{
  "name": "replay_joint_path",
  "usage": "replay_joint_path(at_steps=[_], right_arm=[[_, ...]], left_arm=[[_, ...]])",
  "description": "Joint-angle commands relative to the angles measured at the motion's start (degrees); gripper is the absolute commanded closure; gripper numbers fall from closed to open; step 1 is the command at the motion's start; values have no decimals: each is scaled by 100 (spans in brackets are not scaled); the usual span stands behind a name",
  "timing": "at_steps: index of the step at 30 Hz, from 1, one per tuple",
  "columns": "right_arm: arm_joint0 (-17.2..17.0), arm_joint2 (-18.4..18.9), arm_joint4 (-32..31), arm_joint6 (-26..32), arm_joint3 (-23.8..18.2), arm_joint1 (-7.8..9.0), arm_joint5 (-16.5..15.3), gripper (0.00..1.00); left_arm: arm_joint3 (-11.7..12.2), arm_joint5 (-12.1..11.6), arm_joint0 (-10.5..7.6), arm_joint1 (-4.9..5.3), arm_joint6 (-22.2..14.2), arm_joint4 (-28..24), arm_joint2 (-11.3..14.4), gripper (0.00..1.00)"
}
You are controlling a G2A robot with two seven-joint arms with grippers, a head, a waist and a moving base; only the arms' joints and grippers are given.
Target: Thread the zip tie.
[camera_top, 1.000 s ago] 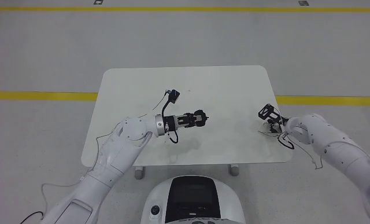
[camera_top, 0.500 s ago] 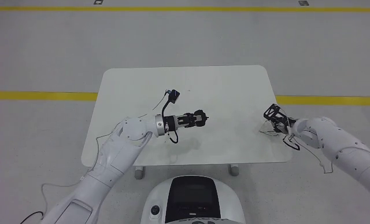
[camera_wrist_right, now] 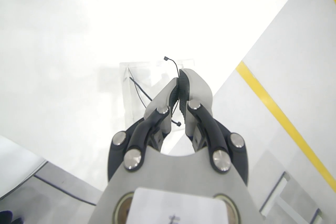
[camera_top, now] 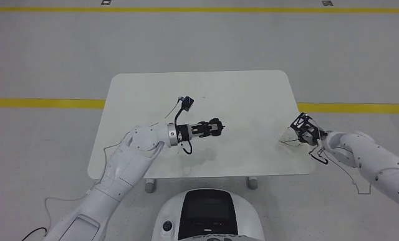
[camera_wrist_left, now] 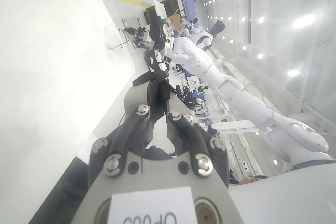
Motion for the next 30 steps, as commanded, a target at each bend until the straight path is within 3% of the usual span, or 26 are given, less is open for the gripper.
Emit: replay_joint_path(at_steps=[1, 9, 20, 22, 30], right_arm=[[-67, 62, 13, -134, -37, 44, 0, 100], [-303, 335, 232, -576, -154, 166, 0, 100], [-315, 356, 277, -625, -172, 165, 1, 100], [-404, 446, 461, -957, -184, 167, 0, 100], [-1131, 687, 1267, -3601, -708, 411, 0, 100]], left_arm=[[0, 0, 0, 0, 0, 0, 0, 100], [0, 0, 0, 0, 0, 0, 0, 100], [0, 0, 0, 0, 0, 0, 0, 100], [0, 0, 0, 0, 0, 0, 0, 100], [0, 0, 0, 0, 0, 0, 0, 100]])
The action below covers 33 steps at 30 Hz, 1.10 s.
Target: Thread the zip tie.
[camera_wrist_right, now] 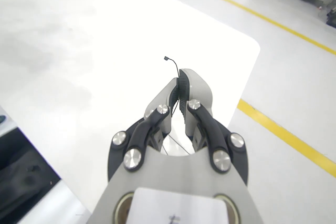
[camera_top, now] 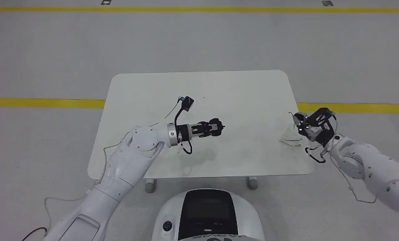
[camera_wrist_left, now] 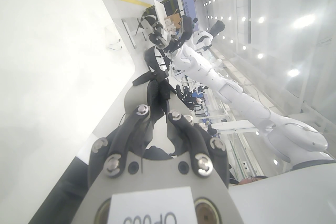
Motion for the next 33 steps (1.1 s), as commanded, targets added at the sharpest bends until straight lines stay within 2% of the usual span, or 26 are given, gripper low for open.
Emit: replay_joint_path(at_steps=[1, 3, 5, 14, 16, 17, 23, 33], right_arm=[[-155, -17, 82, -708, -212, 50, 0, 100], [-270, -58, 10, -1256, -339, 86, 0, 100], [-307, -94, 11, -1457, -379, 105, 0, 100], [-302, -101, -18, -1468, -389, 110, 0, 100], [-370, -55, 19, -1468, -486, 73, 34, 100], [-429, -28, 131, -1680, -589, 47, 0, 100], [-803, -42, 502, -2903, -943, -215, 0, 100], [-868, -174, 192, -3590, -902, -924, 674, 100]], left_arm=[[0, 0, 0, 0, 0, 0, 0, 100], [0, 0, 0, 0, 0, 0, 0, 100], [0, 0, 0, 0, 0, 0, 0, 100], [0, 0, 0, 0, 0, 0, 0, 100], [0, 0, 0, 0, 0, 0, 0, 100], [0, 0, 0, 0, 0, 0, 0, 100], [0, 0, 0, 0, 0, 0, 0, 100], [0, 0, 0, 0, 0, 0, 0, 100]])
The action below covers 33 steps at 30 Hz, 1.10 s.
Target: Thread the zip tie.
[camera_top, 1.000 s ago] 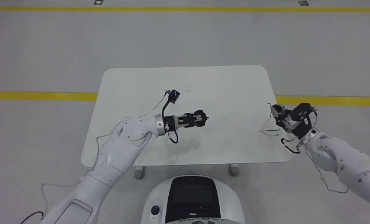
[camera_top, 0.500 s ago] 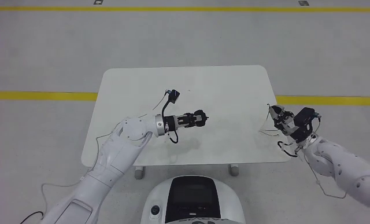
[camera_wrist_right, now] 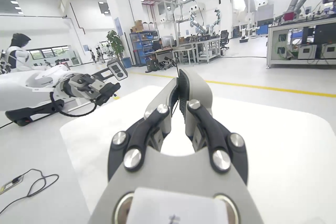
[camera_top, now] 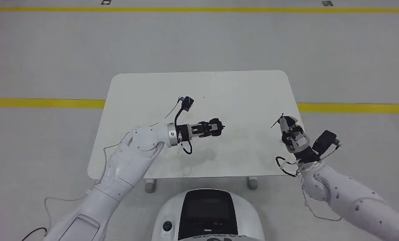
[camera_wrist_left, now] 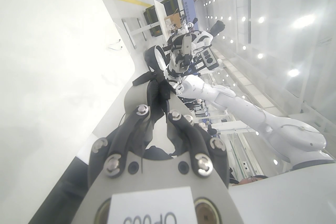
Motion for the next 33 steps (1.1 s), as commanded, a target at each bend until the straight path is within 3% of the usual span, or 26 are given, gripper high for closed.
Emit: replay_joint_path(at_steps=[1, 12, 16, 26, 33], right_arm=[[7, -29, -187, -97, 50, -139, 136, 100], [4, -25, -206, -72, 39, -142, 148, 100], [-102, 32, -590, -273, -234, -239, 29, 100], [180, -51, -998, 240, -373, -812, -11, 100], [490, -146, -917, 626, 14, -1298, -102, 100]], left_arm=[[0, 0, 0, 0, 0, 0, 0, 100], [0, 0, 0, 0, 0, 0, 0, 100], [0, 0, 0, 0, 0, 0, 0, 100], [0, 0, 0, 0, 0, 0, 0, 100], [0, 0, 0, 0, 0, 0, 0, 100]])
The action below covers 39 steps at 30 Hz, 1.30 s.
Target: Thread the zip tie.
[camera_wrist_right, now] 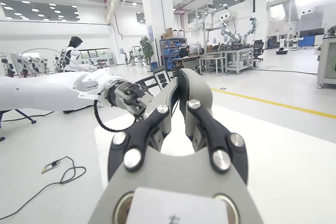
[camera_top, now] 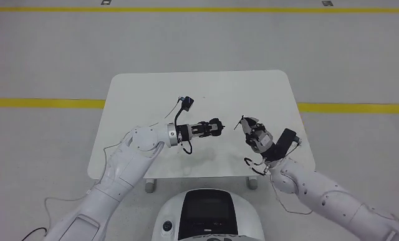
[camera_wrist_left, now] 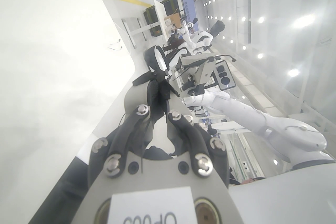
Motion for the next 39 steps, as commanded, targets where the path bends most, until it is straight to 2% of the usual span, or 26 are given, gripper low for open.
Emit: replay_joint_path(at_steps=[1, 4, 5, 19, 25, 35, 39], right_arm=[[88, -12, 55, 24, 152, -150, -51, 100], [148, -18, 122, -81, 337, -332, -206, 100], [149, -11, 109, -106, 363, -345, -194, 100], [142, -4, 110, -78, 358, -347, -185, 100], [-75, 245, -101, 143, 212, -382, -116, 100], [-442, 566, -680, 80, 7, -477, 128, 100], [-442, 566, -680, 80, 7, -477, 128, 100]], left_arm=[[0, 0, 0, 0, 0, 0, 0, 100], [0, 0, 0, 0, 0, 0, 0, 100], [0, 0, 0, 0, 0, 0, 0, 100], [0, 0, 0, 0, 0, 0, 0, 100], [0, 0, 0, 0, 0, 0, 0, 100], [0, 0, 0, 0, 0, 0, 0, 100], [0, 0, 0, 0, 0, 0, 0, 100]])
